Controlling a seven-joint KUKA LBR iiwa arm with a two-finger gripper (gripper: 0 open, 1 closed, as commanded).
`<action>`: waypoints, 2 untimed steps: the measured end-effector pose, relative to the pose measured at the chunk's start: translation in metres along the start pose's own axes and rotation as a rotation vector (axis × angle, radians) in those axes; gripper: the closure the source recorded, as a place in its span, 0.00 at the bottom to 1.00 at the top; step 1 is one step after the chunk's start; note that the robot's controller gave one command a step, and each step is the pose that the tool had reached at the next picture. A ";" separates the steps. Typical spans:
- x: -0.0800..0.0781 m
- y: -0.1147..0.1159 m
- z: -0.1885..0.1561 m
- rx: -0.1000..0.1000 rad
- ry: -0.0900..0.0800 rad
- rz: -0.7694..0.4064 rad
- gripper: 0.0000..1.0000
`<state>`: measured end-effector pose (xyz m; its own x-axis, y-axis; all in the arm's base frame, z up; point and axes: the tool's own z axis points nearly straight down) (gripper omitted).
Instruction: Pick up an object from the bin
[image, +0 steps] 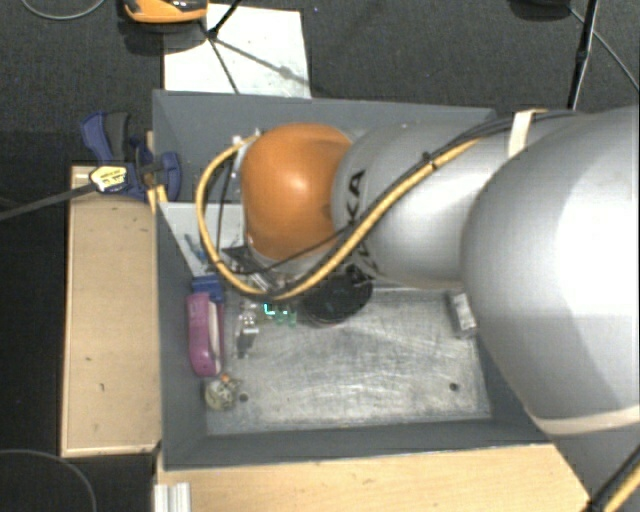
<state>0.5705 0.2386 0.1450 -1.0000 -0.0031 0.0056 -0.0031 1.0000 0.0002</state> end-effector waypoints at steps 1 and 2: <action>-0.017 0.001 -0.024 -0.003 -0.012 -0.008 0.00; -0.003 0.011 0.046 -0.002 -0.015 0.037 0.00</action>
Offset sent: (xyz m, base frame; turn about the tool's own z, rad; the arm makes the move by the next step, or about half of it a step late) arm 0.0158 0.0004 0.0220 -0.0088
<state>0.5730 0.2497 0.0988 -0.9994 0.0342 -0.0089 0.0342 0.9994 0.0020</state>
